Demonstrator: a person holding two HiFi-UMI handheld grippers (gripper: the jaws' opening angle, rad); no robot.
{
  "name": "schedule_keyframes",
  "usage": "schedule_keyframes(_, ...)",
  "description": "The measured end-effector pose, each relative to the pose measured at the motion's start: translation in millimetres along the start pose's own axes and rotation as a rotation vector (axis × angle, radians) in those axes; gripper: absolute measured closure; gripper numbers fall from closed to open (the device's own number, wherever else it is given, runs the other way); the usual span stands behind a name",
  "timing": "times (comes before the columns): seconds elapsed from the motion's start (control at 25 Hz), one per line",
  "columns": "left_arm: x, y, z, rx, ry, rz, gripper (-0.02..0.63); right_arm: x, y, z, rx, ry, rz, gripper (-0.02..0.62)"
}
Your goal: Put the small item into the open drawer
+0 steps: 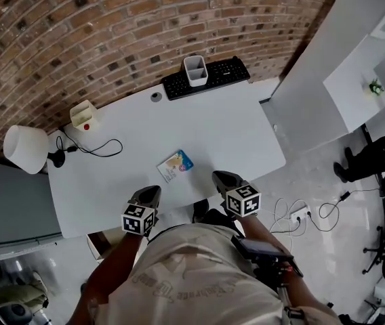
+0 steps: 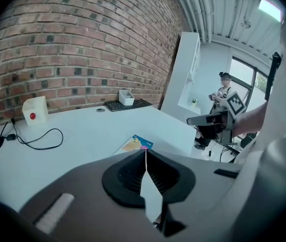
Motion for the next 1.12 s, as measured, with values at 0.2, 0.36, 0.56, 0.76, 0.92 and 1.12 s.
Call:
schedule_keyframes(0.2, -5, -19, -10, -0.025, -0.029, -0.022, 0.595, 11, -17, -11, -0.017, 0.009, -0.037, 0.589)
schedule_keyframes(0.36, -8, -33, -18, -0.057, -0.063, -0.03, 0.522, 19, -28, -18, -0.027, 0.012, -0.068, 0.589)
schedule_keyframes(0.56, -10, -50, -22, -0.116, -0.104, -0.033, 0.453, 29, -41, -26, -0.034, 0.018, -0.104, 0.589)
schedule_keyframes(0.76, -9, -64, -22, -0.175, -0.146, -0.011, 0.383, 36, -50, -31, -0.039, 0.017, -0.12, 0.589)
schedule_keyframes(0.92, -10, -73, -22, -0.214, -0.171, 0.003, 0.353, 41, -54, -36, -0.038, 0.016, -0.122, 0.589)
schedule_keyframes(1.12, -17, -86, -16, -0.265, -0.184, 0.02, 0.325, 46, -61, -41, -0.046, 0.022, -0.123, 0.589)
Point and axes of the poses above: the fingertips, and each gripper's own axes: y backward along the fingers, x to its right, z out of its underside, the point moved 3 cm from there along y, backward along the fingers, and after that the axes turned 3 degrees about -y, right-handed, at the moved point
